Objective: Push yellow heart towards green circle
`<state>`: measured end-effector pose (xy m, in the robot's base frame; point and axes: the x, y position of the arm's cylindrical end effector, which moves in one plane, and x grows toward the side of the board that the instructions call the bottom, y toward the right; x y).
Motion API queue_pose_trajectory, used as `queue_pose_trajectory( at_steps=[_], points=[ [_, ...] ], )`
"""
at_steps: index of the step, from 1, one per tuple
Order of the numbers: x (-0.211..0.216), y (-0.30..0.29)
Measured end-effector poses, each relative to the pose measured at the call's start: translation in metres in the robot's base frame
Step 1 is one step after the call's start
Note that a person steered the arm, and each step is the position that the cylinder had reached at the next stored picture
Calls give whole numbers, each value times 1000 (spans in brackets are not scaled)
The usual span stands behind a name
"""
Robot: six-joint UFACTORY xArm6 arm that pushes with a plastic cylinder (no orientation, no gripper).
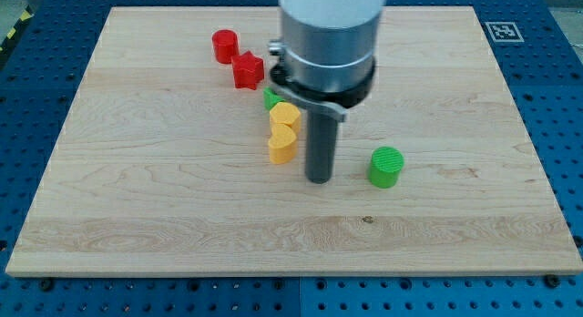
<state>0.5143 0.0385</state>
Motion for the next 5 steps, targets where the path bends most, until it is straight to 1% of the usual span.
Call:
queue_pose_trajectory(
  at_steps=[2, 3, 4, 5],
  points=[
    [0, 78],
    [1, 76],
    [6, 29],
    [11, -32]
  ],
)
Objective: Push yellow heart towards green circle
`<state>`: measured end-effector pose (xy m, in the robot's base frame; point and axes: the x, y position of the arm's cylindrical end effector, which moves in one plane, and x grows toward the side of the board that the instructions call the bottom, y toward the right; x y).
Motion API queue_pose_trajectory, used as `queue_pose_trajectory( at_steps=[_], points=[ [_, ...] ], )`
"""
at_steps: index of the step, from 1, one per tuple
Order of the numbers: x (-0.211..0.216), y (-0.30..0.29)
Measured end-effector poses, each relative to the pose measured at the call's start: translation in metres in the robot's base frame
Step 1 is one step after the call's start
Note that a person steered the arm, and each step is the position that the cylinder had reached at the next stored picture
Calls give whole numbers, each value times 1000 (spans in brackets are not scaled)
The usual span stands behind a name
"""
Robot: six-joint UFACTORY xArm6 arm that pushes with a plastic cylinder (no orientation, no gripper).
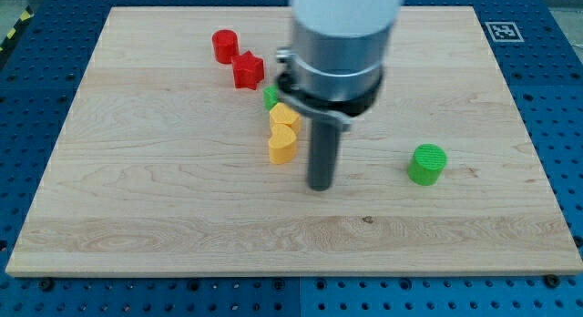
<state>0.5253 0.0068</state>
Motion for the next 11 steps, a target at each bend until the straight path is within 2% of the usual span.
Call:
queue_pose_trajectory(
  at_steps=[1, 2, 3, 4, 6, 9, 11],
  points=[
    [-4, -59],
    [-45, -87],
    [-58, -87],
    [-58, -81],
    [-58, -22],
    [-34, 27],
    [-24, 35]
  ],
)
